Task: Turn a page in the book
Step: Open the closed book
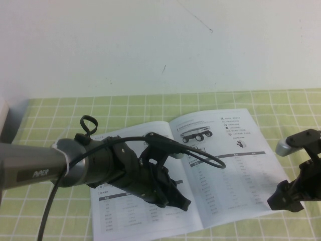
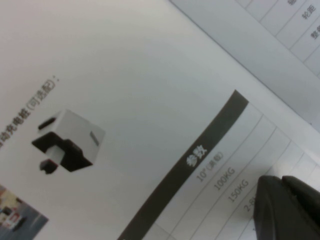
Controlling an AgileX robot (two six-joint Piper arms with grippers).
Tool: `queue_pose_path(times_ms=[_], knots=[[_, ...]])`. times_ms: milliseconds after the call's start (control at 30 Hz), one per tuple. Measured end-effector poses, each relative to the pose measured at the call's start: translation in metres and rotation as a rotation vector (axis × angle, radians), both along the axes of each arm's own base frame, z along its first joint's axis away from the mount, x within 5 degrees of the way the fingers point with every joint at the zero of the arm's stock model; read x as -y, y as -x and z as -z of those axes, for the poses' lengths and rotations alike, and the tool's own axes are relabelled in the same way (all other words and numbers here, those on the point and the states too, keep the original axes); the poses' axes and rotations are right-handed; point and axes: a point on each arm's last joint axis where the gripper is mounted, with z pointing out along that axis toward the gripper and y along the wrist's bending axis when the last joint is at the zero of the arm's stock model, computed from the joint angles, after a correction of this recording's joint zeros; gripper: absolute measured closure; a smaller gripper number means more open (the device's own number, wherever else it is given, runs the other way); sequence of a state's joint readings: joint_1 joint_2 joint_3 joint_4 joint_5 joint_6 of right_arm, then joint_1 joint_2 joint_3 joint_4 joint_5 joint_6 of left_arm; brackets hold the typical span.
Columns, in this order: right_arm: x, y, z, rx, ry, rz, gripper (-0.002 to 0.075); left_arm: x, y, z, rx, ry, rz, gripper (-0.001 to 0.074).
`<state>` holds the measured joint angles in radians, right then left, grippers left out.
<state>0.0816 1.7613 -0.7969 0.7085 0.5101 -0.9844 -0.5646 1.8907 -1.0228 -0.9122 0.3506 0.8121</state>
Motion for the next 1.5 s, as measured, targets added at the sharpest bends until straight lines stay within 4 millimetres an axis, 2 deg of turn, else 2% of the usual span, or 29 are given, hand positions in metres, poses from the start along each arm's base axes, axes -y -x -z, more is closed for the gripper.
queue_pose_path(times_ms=[1100,1500], knots=[[-0.016,-0.005,-0.002,0.019,-0.193,-0.009,0.0067,0.000,0.000,0.000,-0.001,0.001,-0.005,0.0738],[-0.017,-0.007,-0.003,0.043,-0.206,-0.013,0.0068,0.000,0.000,0.000,-0.008,0.011,-0.017,0.0738]])
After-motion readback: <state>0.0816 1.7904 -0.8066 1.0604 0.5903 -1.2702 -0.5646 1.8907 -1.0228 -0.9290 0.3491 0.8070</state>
